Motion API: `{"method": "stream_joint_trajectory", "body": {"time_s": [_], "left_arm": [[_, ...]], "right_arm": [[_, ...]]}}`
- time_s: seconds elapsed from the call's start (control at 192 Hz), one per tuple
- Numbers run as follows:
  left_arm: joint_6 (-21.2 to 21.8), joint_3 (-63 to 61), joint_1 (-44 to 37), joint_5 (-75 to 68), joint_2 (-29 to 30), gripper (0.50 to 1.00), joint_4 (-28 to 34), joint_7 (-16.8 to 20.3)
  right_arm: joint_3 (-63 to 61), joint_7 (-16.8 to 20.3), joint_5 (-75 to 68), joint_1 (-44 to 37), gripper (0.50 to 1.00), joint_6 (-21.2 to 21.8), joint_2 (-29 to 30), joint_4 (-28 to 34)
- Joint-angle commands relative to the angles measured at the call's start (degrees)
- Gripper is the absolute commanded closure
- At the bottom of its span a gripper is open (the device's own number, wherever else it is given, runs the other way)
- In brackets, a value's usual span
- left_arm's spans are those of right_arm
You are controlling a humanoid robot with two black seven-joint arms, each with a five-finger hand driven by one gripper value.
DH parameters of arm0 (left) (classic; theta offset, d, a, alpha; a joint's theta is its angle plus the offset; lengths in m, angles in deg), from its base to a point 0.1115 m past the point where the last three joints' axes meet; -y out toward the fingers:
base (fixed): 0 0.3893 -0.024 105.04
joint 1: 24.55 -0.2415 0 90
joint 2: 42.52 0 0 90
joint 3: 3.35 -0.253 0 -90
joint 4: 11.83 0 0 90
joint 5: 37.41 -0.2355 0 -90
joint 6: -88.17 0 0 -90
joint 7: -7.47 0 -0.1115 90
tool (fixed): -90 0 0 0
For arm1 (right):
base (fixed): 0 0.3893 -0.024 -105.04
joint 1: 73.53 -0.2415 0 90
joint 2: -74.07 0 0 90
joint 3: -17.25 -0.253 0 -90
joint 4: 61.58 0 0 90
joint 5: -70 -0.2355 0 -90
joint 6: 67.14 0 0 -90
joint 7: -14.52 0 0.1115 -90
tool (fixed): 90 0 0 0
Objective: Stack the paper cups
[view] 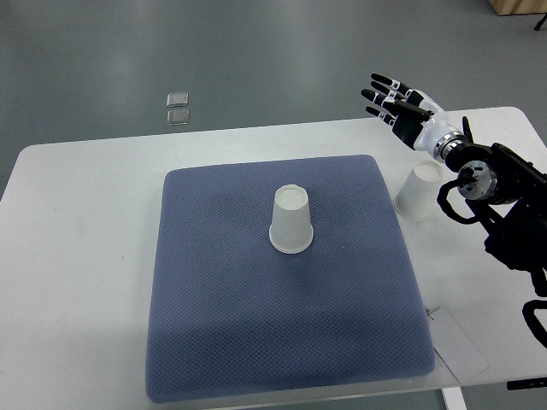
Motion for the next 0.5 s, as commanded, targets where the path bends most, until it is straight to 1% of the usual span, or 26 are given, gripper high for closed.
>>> {"method": "stream_joint_trajectory", "body": {"time_s": [0.0,0.494], "left_arm": [[-0.08,0.01,0.11,-0.08,0.00,0.500,-0.09,0.01],[-0.08,0.10,-0.42,0.36,0.00,0.500,0.43,0.01]], "right_arm": [[0.00,0.00,0.01,-0.02,0.589,-0.01,0.04,0.07],[0.09,0.00,0.19,-0.46,0.589,-0.01,0.48,0.07]]}}
